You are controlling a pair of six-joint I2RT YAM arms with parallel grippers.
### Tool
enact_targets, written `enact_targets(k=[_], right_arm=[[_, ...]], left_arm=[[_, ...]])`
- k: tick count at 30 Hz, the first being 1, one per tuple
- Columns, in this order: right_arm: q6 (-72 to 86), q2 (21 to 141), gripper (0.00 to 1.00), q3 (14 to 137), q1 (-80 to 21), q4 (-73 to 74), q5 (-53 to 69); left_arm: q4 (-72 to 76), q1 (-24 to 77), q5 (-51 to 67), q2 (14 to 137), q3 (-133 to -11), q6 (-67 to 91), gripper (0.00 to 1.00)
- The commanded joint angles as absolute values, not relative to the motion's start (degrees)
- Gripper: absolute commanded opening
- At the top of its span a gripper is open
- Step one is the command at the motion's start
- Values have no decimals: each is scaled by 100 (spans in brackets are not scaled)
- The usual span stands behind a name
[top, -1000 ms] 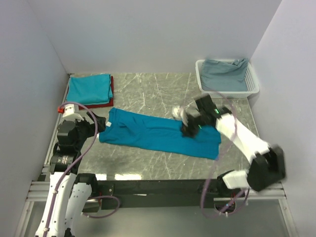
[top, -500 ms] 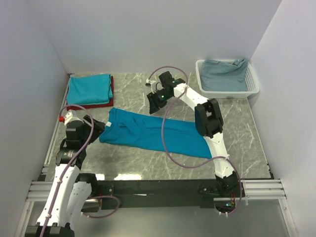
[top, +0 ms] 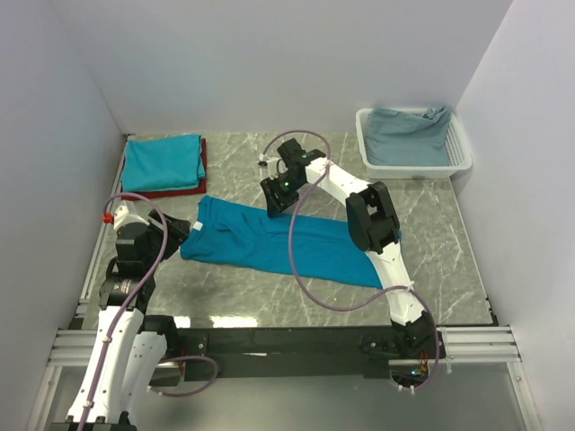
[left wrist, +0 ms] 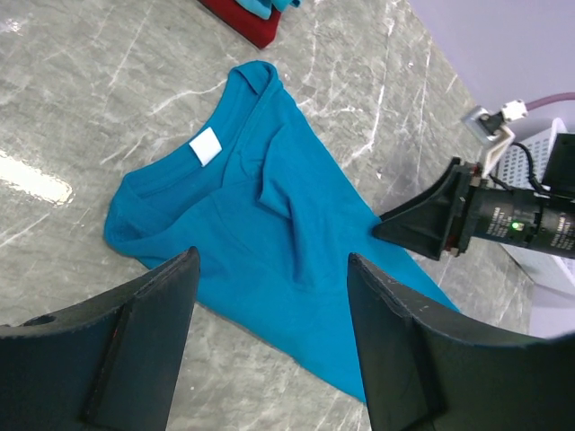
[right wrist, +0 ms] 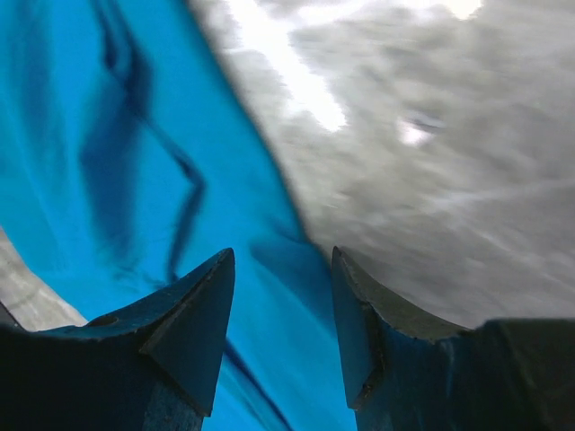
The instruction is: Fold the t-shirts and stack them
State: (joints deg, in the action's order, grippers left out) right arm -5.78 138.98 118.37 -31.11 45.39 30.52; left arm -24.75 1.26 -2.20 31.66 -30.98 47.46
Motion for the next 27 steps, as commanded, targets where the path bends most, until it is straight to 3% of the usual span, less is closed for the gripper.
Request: enact_targets(k=[1, 3, 6, 7, 9, 15, 19, 23, 27], right_arm=[[-501, 13878, 54, 11663, -3296, 4676, 3093], [-440, 13913, 52, 11715, -3305, 4649, 3094], [-317, 14010, 25, 11899, -3270, 4649, 3032], [-282, 14027, 10, 11935, -3226, 4649, 3006], [-150, 13984, 0, 11936, -3147, 4562, 2814], [342, 13579, 0, 11856, -2339, 4017, 2032], [282, 13921, 2, 12820, -1890, 4278, 1802], [-323, 14282, 28, 13965, -1819, 4632, 1381], [-878, 13529, 47, 13004, -1828, 4158, 1099]], left_arm=[[-2391, 105, -44, 3067, -3190, 4702, 72], [-2417, 105, -44, 3050, -3199, 4702, 72], [-2426, 105, -53, 3015, -3208, 4685, 72], [-2426, 105, -44, 3023, -3217, 4685, 72], [-2435, 105, 35, 3032, -3225, 4676, 72], [-2198, 105, 421, 3251, -3147, 4597, 72], [-1979, 105, 834, 3752, -3252, 4325, 74], [-1339, 105, 1247, 4401, -3453, 4061, 76], [-608, 97, 1608, 5411, -3840, 3894, 77]])
